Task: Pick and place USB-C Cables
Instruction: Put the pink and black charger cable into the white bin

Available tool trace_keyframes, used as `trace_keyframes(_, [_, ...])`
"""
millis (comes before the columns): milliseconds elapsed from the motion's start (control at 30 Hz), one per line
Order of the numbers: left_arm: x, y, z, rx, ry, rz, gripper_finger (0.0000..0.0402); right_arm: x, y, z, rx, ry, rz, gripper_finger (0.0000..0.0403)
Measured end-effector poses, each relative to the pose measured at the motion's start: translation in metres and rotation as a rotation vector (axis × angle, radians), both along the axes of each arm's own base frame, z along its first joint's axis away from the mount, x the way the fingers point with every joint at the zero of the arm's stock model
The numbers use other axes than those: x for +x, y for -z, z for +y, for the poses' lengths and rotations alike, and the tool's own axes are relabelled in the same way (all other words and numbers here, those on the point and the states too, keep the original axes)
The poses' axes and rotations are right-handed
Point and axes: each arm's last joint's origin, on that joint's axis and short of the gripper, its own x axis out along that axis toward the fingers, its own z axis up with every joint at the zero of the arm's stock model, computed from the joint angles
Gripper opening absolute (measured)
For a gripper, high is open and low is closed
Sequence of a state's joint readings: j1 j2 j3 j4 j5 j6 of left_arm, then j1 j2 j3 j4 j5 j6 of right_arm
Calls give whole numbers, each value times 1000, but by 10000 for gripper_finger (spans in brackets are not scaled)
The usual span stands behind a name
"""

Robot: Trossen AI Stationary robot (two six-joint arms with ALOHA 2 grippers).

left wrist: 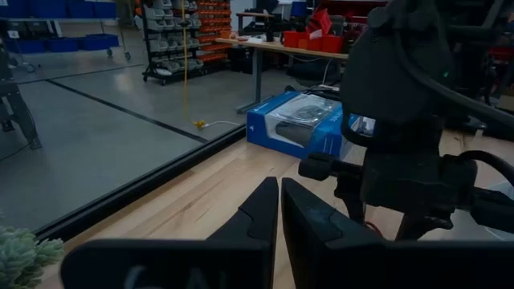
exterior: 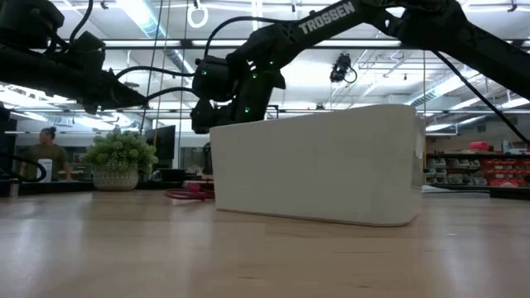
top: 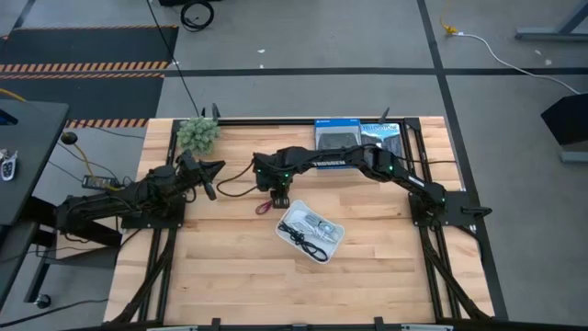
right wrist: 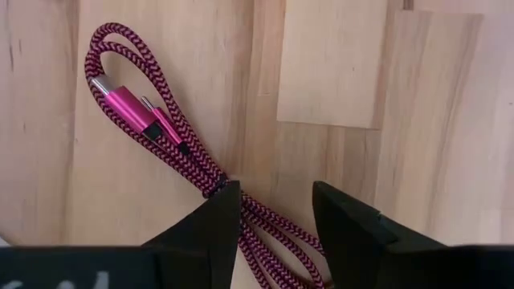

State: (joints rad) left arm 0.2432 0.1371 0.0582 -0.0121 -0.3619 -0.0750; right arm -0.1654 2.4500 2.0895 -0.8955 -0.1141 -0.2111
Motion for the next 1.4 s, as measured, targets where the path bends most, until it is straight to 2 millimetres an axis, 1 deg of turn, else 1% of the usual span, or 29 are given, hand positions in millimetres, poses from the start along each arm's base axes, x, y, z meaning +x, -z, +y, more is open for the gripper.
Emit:
trace_keyframes(133, [0,0,0,0,0,0,25,0,-3,1,4,12,3,163])
trace_keyframes(233, [0,0,0,0,0,0,25,-1,-10,2,14,6,-7,163])
trace_keyframes(300, [0,0,0,0,0,0,25,0,-17,3,-1,-31,-31,163])
trace_keyframes(367, [0,0,0,0,0,0,25,0,-20,4,-14,-76,-43,162])
trace_keyframes(533, [0,0,0,0,0,0,25,-3,-10,5,0,-172,-38,162])
trace_keyframes(667, [0,0,0,0,0,-1,25,-7,-2,7,17,-189,-15,162])
trace_keyframes(700, [0,0,0,0,0,-1,25,-10,1,7,11,-192,13,162])
trace_keyframes(733, [0,0,0,0,0,-1,25,-11,3,7,7,-187,33,162])
trace_keyframes(900, [0,0,0,0,0,0,25,-14,2,6,-53,-168,67,158])
trace_keyframes(967, [0,0,0,0,0,-1,25,-14,2,5,-48,-141,73,153])
trace_keyframes(1067, [0,0,0,0,0,-1,25,-14,-2,4,-19,-106,87,146])
trace_keyframes(1233, [0,0,0,0,0,0,25,-14,-11,1,-88,-80,75,144])
trace_keyframes(1400, [0,0,0,0,0,0,25,-19,-12,-4,-83,-11,122,144])
